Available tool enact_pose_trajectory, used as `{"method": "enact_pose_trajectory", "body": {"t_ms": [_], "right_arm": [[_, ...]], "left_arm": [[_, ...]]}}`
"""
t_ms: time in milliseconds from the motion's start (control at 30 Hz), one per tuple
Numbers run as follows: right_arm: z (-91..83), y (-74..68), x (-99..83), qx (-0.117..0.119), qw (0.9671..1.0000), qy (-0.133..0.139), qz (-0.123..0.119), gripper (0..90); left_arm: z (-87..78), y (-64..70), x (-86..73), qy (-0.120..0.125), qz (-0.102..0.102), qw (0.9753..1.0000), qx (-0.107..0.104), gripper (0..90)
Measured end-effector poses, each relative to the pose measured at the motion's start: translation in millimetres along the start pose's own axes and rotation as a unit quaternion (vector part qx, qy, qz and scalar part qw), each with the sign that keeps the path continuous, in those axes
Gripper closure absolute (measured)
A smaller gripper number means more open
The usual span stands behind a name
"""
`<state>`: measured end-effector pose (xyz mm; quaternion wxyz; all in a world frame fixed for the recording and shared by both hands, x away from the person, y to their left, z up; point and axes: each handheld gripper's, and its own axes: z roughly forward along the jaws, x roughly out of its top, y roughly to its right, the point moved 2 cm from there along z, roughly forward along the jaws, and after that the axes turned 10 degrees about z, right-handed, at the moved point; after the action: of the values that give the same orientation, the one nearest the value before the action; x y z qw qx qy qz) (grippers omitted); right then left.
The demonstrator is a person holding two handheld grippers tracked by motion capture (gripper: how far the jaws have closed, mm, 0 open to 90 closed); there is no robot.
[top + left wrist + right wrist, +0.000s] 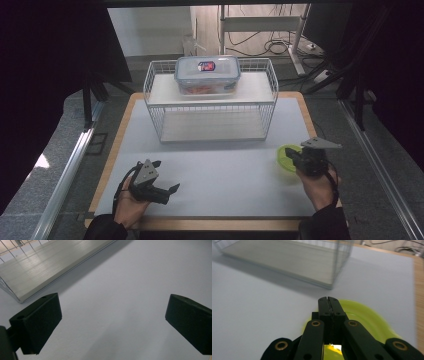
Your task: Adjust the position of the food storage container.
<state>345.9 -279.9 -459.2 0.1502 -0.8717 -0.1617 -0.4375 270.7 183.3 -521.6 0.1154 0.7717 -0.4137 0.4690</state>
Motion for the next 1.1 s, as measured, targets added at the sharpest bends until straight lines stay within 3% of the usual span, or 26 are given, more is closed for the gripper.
{"method": "enact_pose_trajectory", "body": {"t_ms": [200,433,867,1100], "right_arm": [[-16.1,39.7,1.2,-0.053,0.9974,0.021,0.043,90.0],[-10.7,69.9,-12.1,-0.089,0.9931,-0.006,0.076,89.9],[1.2,71.5,-24.8,-0.113,0.9895,-0.056,0.069,89.9],[3.1,70.9,-25.4,-0.109,0.9892,-0.057,0.079,89.9]], "left_arm": [[0.7,-0.2,-0.3,-0.002,0.0,1.0,-0.001,0.6],[1.9,-0.3,-0.9,-0.007,-0.001,1.0,-0.002,0.8],[2.9,-0.3,-1.8,-0.014,-0.001,0.9999,-0.004,1.0],[3.9,0.1,-1.9,-0.016,-0.001,0.9999,-0.006,1.0]]}}
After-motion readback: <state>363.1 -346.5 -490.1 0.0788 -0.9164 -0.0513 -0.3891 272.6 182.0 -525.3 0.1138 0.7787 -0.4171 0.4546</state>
